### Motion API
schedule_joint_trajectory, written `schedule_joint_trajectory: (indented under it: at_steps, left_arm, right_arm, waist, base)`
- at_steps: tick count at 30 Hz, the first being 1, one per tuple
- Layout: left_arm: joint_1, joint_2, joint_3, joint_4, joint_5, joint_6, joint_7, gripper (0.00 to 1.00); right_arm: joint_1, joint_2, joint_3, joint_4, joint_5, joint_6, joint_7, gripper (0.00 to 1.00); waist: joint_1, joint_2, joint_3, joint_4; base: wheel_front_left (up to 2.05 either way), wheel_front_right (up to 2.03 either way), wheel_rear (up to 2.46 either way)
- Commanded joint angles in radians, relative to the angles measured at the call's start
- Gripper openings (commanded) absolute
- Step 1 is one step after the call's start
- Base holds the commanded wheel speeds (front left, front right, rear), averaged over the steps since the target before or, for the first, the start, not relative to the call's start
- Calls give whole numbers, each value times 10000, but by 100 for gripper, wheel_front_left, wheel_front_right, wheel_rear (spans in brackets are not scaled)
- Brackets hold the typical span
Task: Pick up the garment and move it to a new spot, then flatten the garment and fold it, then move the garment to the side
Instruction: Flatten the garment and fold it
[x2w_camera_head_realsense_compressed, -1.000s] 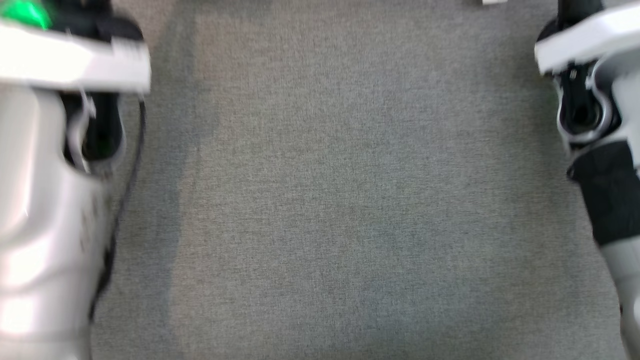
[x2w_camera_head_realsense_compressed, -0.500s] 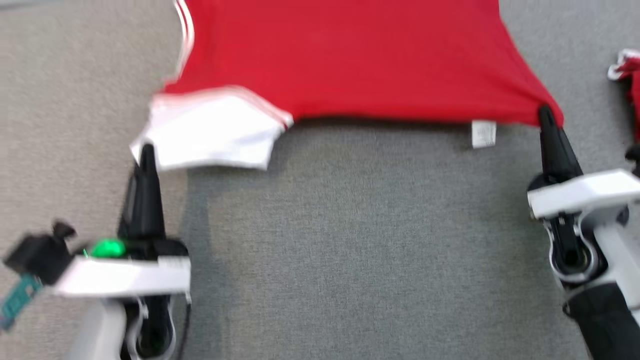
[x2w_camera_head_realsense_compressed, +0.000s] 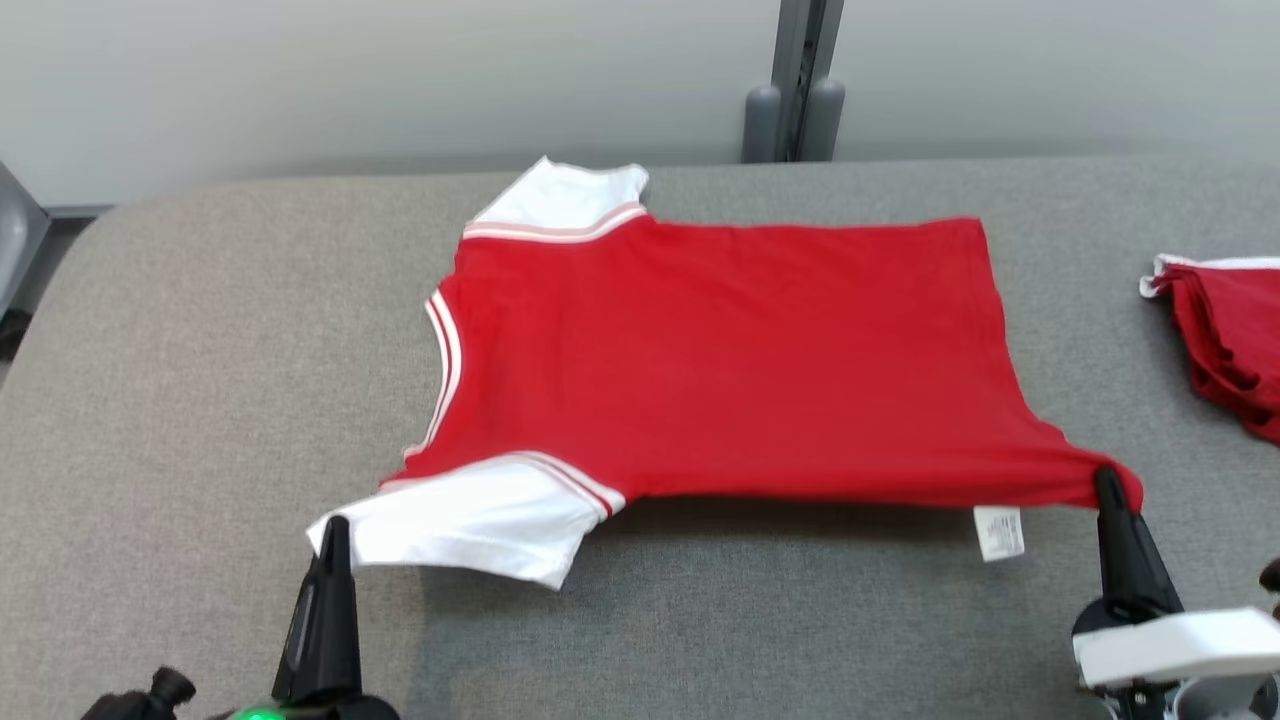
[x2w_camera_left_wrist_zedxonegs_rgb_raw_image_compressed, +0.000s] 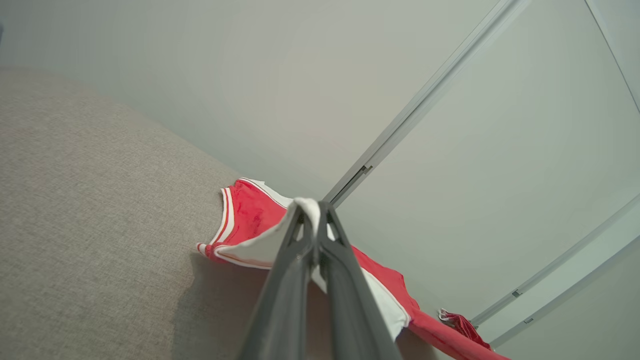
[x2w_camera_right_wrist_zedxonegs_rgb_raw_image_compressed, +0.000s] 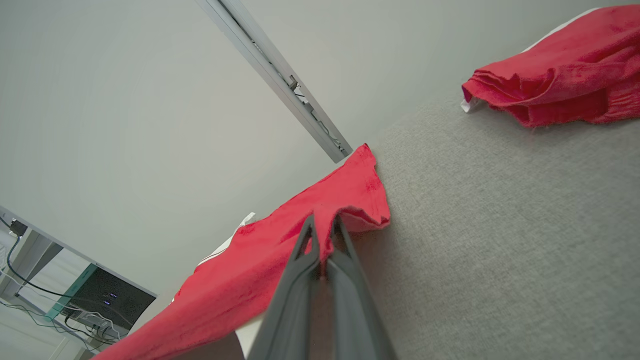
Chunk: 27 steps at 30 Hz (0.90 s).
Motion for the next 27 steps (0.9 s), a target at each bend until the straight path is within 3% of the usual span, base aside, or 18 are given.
schedule_joint_trajectory:
  at_steps: [1, 14, 27]
  left_arm:
    - [257, 123, 25, -158, 43, 19, -46, 0]
    - [1991, 327, -24, -1230, -12, 114, 57, 0]
    - [1414, 396, -431, 24, 299, 20, 240, 0]
  right_arm:
    - [346, -2, -122, -187, -110, 5, 15, 0]
    - [2714, 765, -1171, -1872, -845, 5, 1352, 0]
    - [2251, 1191, -1405, -714, -1434, 5, 1789, 0]
  waist:
    - [1, -1, -455, -5]
    - [1, -1, -1016, -187]
    - [1, -1, -843, -202]
  base:
    - [0, 0, 0]
    - [0, 0, 0]
    - [0, 0, 0]
